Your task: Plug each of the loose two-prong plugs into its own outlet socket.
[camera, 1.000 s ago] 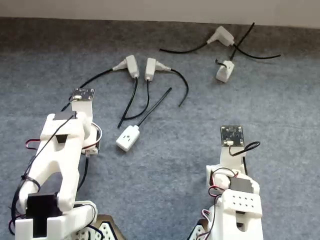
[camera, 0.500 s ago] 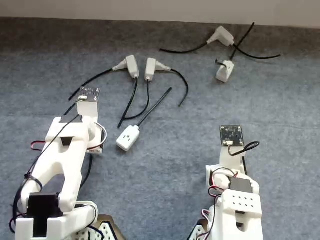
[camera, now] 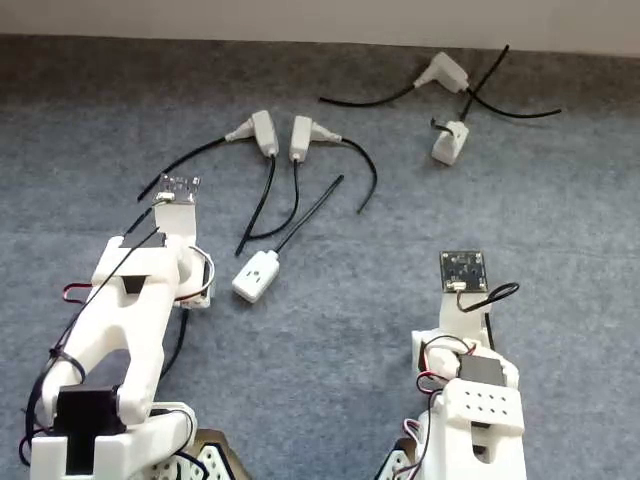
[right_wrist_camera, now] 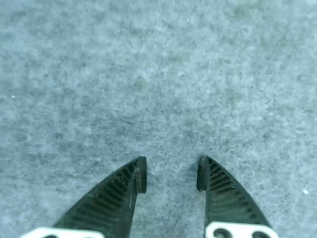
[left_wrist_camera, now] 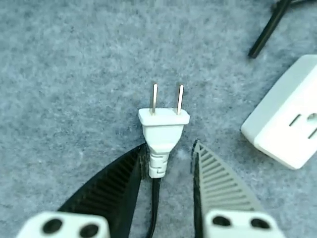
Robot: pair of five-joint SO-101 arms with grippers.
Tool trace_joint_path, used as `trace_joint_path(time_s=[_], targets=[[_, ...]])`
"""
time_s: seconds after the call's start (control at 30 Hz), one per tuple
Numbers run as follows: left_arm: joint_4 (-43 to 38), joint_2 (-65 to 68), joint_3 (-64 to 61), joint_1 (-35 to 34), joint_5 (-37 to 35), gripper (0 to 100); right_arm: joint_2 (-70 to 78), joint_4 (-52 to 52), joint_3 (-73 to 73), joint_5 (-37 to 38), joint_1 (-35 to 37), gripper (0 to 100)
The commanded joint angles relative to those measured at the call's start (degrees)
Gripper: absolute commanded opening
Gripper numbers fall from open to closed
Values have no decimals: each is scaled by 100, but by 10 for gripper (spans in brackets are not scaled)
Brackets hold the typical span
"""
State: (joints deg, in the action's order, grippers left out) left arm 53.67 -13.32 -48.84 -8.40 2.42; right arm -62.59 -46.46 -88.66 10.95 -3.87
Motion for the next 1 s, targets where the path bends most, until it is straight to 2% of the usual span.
trace_joint_path(time_s=[0.0,0.13,0.4,0.57,0.83,0.97], targets=[[-220,-84,4,84,-35,161,4,119,-40,-44,127,168],[-237,-84,31,84,-35,161,4,119,-40,-44,127,168],[-818,-84,4,127,-44,162,4,119,-40,-44,127,168],[-800,-84,4,180,-44,164,4,119,-40,-44,127,168],[-308,-101,4,822,-26,161,4,119,-40,-44,127,168],[-264,-101,4,875,-26,161,4,119,-40,-44,127,168]])
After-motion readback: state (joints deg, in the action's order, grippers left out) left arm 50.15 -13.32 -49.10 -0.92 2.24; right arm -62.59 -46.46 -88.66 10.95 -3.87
